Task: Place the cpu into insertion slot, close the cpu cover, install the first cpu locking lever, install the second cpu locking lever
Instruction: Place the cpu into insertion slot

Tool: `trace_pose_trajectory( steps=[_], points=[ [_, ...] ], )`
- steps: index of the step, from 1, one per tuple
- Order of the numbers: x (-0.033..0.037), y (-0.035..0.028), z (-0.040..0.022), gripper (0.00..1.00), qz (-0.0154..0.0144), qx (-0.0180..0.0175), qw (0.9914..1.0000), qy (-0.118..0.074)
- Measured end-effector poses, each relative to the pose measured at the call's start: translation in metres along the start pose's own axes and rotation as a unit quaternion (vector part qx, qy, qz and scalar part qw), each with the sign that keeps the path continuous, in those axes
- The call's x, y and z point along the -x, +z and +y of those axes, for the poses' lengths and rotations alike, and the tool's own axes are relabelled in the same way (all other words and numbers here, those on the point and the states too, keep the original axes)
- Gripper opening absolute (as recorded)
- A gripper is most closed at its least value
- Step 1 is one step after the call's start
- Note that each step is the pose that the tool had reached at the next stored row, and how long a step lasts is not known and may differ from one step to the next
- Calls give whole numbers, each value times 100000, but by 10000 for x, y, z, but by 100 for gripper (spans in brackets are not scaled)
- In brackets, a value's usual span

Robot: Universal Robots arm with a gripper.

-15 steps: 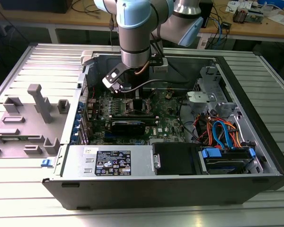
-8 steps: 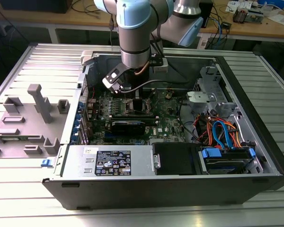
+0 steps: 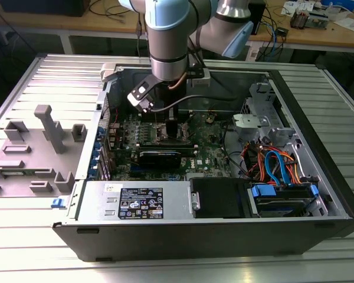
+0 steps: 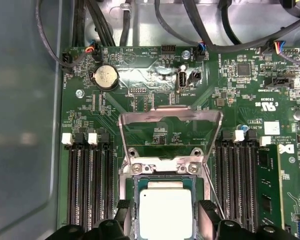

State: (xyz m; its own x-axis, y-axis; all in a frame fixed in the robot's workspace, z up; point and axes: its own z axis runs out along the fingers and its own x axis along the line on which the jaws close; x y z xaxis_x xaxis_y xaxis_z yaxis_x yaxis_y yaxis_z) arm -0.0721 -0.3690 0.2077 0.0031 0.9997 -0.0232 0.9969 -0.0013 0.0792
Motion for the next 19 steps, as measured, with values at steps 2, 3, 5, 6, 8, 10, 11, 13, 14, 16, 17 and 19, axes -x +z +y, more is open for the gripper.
trace_pose_trajectory(
  steps=[2, 3, 5, 6, 8, 10, 11, 13, 14, 16, 17, 19],
  points=[
    [0, -27, 7, 64, -1, -104, 100000, 5],
    [1, -40, 10, 64, -1, -155, 100000, 5],
    [1, -65, 15, 56, -4, -268, 100000, 7],
    [1, -71, 19, 44, 5, -318, 99999, 3],
    [1, -72, 20, 38, 2, -321, 99999, 7],
    [2, -72, 23, 32, -3, -327, 99999, 3],
    [2, -72, 24, 25, -2, -326, 99999, 3],
    [2, -72, 26, 13, -2, -325, 99999, 1],
    [2, -72, 27, 11, -3, -325, 99999, 2],
    [1, -71, 29, 11, -2, -324, 99999, 5],
    [2, -71, 30, 11, -5, -324, 99999, 2],
    [1, -71, 36, 11, -3, -326, 99999, 2]
  ],
)
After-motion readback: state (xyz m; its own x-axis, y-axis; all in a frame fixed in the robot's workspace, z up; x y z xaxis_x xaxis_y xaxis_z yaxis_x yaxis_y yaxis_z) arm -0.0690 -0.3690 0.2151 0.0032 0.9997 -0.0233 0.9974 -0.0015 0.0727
